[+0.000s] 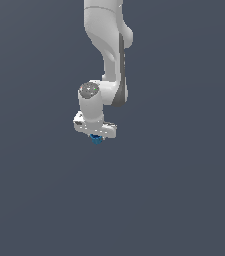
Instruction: Pick up the object and move it to a goal position.
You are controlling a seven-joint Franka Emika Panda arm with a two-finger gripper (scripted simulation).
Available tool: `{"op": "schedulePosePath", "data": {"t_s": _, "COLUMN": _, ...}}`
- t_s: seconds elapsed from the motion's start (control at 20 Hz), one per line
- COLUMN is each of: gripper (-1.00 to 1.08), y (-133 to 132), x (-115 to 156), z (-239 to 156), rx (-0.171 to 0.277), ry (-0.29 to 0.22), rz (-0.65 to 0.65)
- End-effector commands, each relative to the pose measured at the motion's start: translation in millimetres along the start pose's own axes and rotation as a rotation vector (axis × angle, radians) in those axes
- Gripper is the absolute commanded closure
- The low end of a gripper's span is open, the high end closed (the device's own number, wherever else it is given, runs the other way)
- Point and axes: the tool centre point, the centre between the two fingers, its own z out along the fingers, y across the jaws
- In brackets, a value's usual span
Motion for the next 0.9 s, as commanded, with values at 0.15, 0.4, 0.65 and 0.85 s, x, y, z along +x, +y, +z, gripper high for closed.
{"op": "schedulePosePath", "data": {"t_s": 0.15, "gripper": 1.08, "y": -11, "x": 8, "z": -31, "rx": 0.000, "ry": 0.002, "rz": 0.000}}
{"op": "schedulePosePath", "data": {"t_s": 0.4, "gripper": 1.08, "y": -26, "x": 18, "z": -71, "rx": -0.001, "ry": 0.002, "rz": 0.000}}
{"op": "schedulePosePath", "data": {"t_s": 0.65, "gripper": 1.08, "y": -38, "x": 26, "z": -102, "rx": -0.001, "ry": 0.002, "rz": 0.000}}
{"op": "schedulePosePath", "data": {"t_s": 0.85, "gripper": 1.08, "y": -44, "x": 31, "z": -118, "rx": -0.001, "ry": 0.002, "rz": 0.000}}
